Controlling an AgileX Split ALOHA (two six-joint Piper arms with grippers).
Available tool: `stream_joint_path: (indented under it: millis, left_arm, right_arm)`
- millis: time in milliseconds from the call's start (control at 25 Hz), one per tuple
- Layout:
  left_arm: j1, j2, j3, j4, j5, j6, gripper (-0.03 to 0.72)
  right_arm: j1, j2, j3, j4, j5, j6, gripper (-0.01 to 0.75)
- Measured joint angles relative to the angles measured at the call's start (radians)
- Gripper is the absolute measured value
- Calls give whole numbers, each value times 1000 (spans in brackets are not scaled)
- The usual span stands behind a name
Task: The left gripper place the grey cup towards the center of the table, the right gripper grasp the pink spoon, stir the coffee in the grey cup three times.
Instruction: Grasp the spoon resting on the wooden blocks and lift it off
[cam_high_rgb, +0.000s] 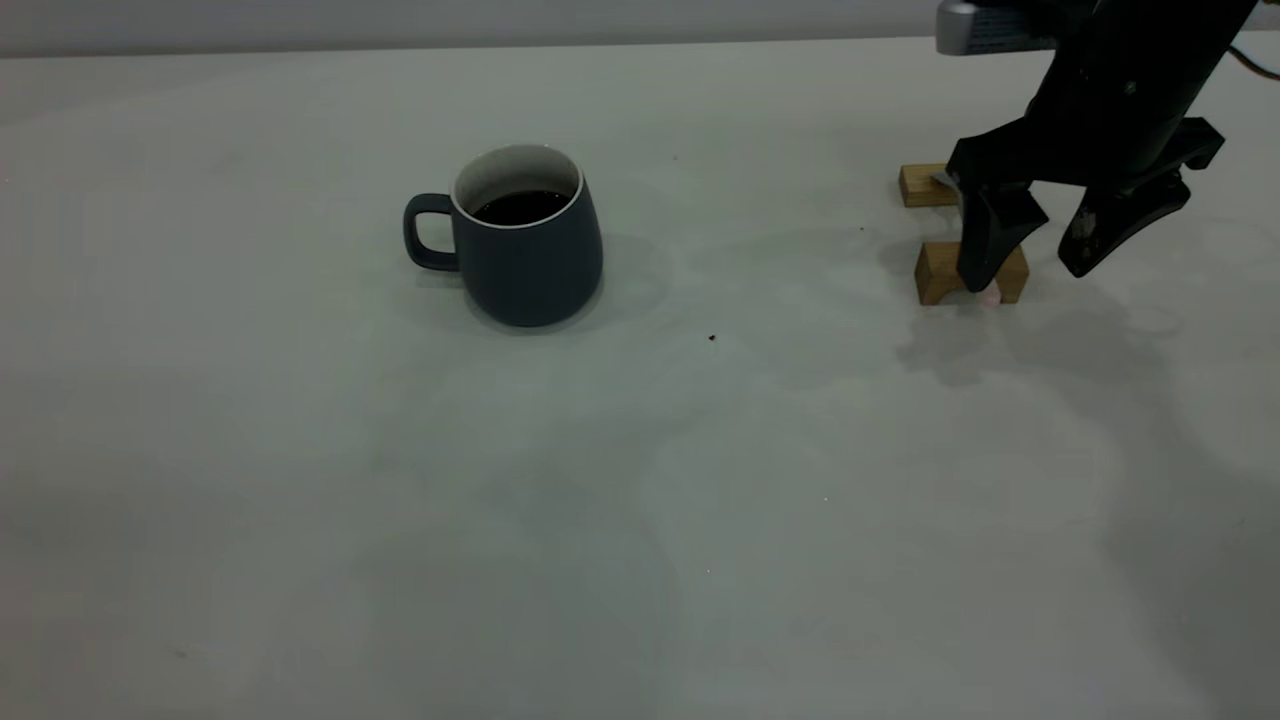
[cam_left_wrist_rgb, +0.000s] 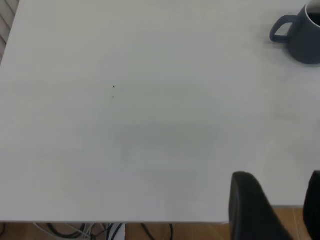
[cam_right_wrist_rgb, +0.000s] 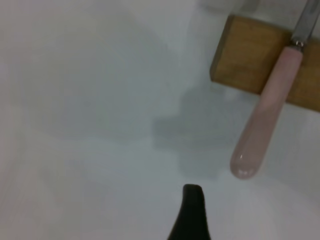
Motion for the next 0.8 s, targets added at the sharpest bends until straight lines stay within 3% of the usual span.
stream_joint_path:
  millis: [560, 680, 800]
  left_arm:
    - [0, 0, 0, 0, 0, 0, 337]
    - [0, 0, 0, 0, 0, 0, 337]
    - [0, 0, 0, 0, 0, 0, 337]
  right_arm:
    - [17, 76, -2, 2, -116, 0, 664]
    - [17, 93, -2, 2, -129, 0, 604]
    - [17, 95, -2, 2, -151, 0, 493]
